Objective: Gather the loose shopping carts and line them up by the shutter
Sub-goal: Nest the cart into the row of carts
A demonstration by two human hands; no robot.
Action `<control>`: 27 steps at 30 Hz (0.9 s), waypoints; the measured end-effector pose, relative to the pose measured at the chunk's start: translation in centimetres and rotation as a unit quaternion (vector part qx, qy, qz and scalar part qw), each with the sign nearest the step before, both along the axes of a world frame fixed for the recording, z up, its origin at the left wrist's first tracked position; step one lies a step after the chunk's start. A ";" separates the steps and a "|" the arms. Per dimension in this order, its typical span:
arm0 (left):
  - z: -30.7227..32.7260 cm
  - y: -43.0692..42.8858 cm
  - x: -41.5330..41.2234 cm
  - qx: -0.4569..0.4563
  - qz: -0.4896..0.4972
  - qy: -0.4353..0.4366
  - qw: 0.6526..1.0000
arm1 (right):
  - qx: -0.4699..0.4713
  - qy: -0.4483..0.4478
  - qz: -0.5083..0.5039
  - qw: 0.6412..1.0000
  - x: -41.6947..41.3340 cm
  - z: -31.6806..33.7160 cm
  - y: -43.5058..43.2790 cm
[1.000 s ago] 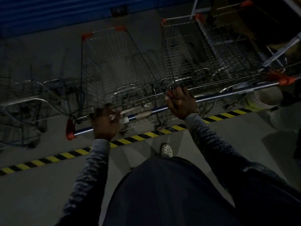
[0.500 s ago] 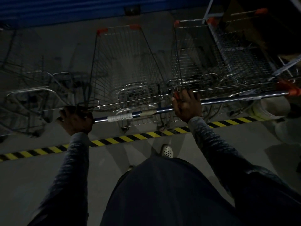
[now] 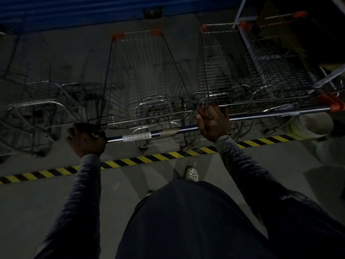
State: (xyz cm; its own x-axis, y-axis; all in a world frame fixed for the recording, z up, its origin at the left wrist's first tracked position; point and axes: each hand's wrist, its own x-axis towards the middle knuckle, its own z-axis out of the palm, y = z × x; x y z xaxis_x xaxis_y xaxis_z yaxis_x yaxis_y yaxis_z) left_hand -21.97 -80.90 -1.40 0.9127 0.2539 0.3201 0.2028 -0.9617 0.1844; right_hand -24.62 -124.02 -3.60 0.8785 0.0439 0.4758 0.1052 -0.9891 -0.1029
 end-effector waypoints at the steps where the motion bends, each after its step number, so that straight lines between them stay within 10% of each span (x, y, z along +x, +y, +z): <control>1: -0.2 0.1 0.0 0.001 -0.001 -0.005 1.000 | 0.004 0.005 -0.003 1.000 0.0 0.0 0.0; 27: -3.8 2.1 0.6 -0.015 -0.042 -0.118 0.992 | 0.060 -0.051 -0.008 0.997 -0.2 0.0 0.7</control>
State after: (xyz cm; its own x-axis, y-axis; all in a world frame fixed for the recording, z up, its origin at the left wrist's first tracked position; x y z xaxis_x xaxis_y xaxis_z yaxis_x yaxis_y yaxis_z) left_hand -21.39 -78.75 -5.23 0.8316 0.1929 0.5208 0.0705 -0.9668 0.2456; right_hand -24.80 -123.34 -3.57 0.8252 -0.0324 0.5639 0.1050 -0.9721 -0.2095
